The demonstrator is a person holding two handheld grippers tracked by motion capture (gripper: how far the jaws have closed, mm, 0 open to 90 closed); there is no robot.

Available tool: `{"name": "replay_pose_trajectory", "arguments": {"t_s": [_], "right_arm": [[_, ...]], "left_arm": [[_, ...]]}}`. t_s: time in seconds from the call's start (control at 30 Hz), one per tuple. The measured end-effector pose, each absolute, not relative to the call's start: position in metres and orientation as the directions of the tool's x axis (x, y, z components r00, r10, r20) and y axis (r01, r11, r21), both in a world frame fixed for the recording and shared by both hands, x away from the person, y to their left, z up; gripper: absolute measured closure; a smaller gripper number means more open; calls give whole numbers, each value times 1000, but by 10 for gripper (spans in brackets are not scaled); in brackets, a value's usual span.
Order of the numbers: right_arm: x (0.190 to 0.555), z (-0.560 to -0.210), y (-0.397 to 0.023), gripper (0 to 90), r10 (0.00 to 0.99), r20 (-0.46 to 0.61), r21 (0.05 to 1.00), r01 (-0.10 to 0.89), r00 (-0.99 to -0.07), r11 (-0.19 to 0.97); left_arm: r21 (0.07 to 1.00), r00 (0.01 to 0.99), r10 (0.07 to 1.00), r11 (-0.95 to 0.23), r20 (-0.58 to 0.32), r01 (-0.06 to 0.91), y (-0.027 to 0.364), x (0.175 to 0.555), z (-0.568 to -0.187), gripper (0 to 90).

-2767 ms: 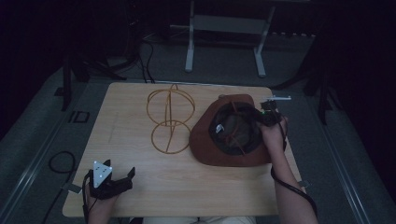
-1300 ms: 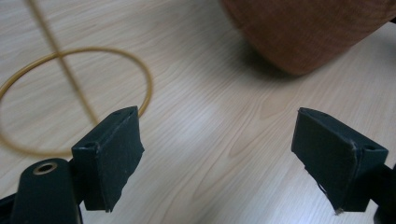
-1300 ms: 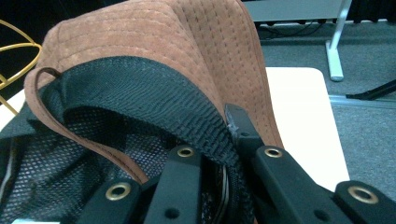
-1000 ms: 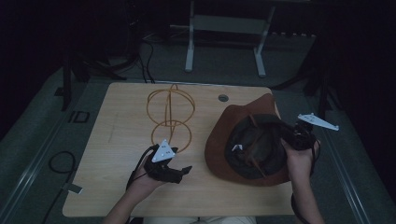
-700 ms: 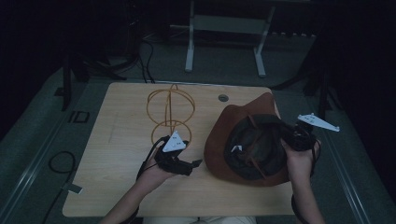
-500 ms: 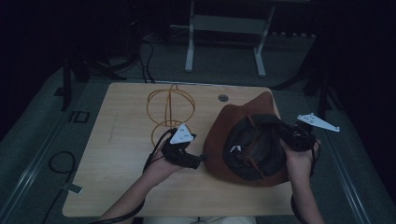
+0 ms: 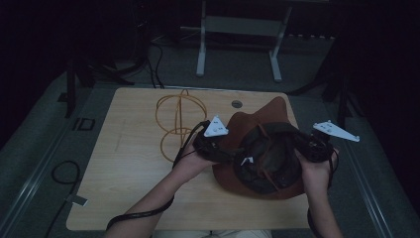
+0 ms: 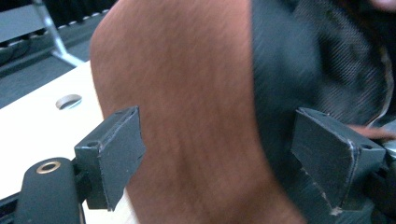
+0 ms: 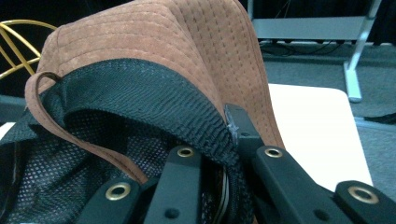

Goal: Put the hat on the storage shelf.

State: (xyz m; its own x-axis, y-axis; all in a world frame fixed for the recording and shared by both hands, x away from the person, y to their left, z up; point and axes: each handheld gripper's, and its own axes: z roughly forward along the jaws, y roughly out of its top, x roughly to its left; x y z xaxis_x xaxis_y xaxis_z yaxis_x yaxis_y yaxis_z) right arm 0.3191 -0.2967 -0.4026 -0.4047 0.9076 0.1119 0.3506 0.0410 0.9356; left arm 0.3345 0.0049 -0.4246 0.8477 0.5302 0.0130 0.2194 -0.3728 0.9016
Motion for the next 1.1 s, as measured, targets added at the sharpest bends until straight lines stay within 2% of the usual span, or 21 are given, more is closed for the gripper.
{"name": "replay_pose_trajectory", "arguments": {"t_s": [0.1, 0.23, 0.63, 0.73, 0.9, 1.1], "right_arm": [[318, -402, -295, 845, 903, 115, 936, 349, -414, 41], [314, -400, -292, 846, 893, 121, 939, 342, -433, 39], [301, -388, -284, 846, 862, 106, 951, 303, -495, 57], [300, -388, -281, 846, 852, 109, 954, 295, -512, 55], [299, -388, -279, 846, 836, 114, 955, 291, -536, 56], [299, -389, -278, 846, 834, 112, 954, 295, -540, 63]], "left_arm": [[898, 851, 524, -387, 29, 207, -5, 335, -419, 176], [887, 823, 563, -413, 72, 205, -16, 338, -416, 166], [872, 780, 623, -413, 59, 264, -23, 352, -417, 172], [866, 776, 626, -427, 76, 261, -27, 352, -418, 224], [872, 773, 627, -426, 95, 239, -32, 350, -420, 410], [884, 745, 659, -404, 104, 234, -35, 349, -418, 760]]}}
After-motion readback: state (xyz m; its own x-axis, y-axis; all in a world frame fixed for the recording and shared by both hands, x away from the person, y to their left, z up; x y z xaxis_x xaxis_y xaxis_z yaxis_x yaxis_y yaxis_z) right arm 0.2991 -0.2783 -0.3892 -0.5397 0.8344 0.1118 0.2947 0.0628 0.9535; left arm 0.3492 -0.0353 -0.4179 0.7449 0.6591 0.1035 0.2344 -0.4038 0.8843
